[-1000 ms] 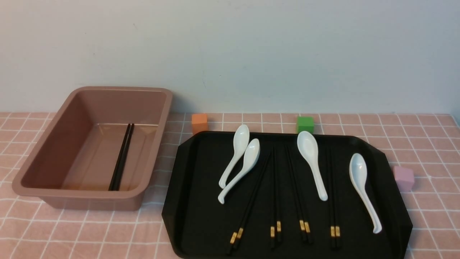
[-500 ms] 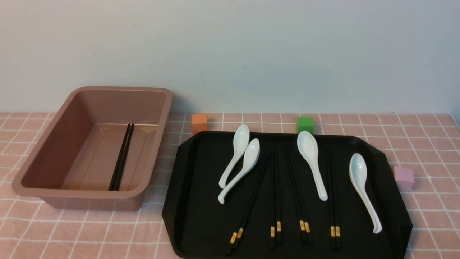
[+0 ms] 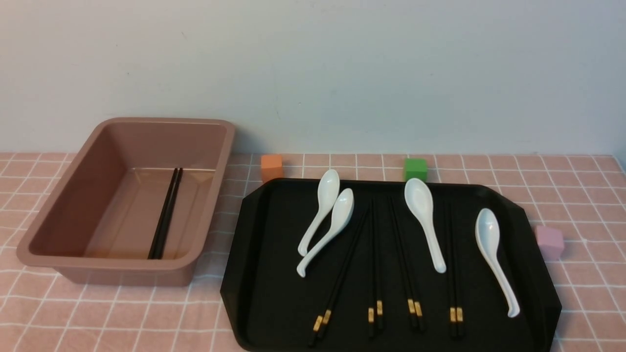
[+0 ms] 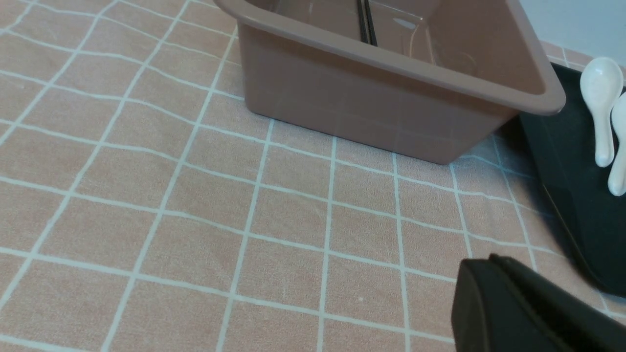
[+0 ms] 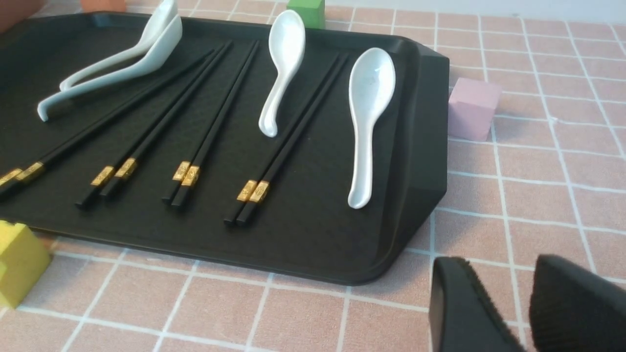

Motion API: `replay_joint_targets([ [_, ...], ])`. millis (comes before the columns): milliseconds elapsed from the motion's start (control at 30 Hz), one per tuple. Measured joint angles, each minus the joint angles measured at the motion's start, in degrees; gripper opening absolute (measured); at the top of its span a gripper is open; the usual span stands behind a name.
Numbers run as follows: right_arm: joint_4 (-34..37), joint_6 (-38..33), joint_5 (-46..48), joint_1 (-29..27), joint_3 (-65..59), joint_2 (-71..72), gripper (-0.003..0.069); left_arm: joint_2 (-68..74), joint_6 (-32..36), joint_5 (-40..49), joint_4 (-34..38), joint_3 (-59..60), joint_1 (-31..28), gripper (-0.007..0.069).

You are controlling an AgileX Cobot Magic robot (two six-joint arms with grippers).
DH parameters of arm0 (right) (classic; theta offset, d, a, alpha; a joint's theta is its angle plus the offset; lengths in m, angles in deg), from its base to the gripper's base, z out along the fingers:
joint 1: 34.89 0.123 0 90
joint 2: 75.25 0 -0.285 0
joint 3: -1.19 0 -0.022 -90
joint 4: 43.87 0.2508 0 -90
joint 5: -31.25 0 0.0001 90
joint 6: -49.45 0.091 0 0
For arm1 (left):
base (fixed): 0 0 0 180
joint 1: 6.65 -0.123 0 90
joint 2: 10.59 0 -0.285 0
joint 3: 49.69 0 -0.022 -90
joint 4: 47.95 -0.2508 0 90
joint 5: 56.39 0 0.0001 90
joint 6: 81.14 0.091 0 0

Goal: On pink tablecloth take chopsticks from black tray and put them in box.

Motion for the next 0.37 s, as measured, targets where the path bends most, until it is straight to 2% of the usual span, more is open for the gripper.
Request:
replay_joint_targets([
  [367, 0.00, 0.00, 0.00, 0.00, 0.00, 0.00, 0.0240, 0.00, 0.00, 0.00, 0.00, 0.00, 0.00, -0.0005],
])
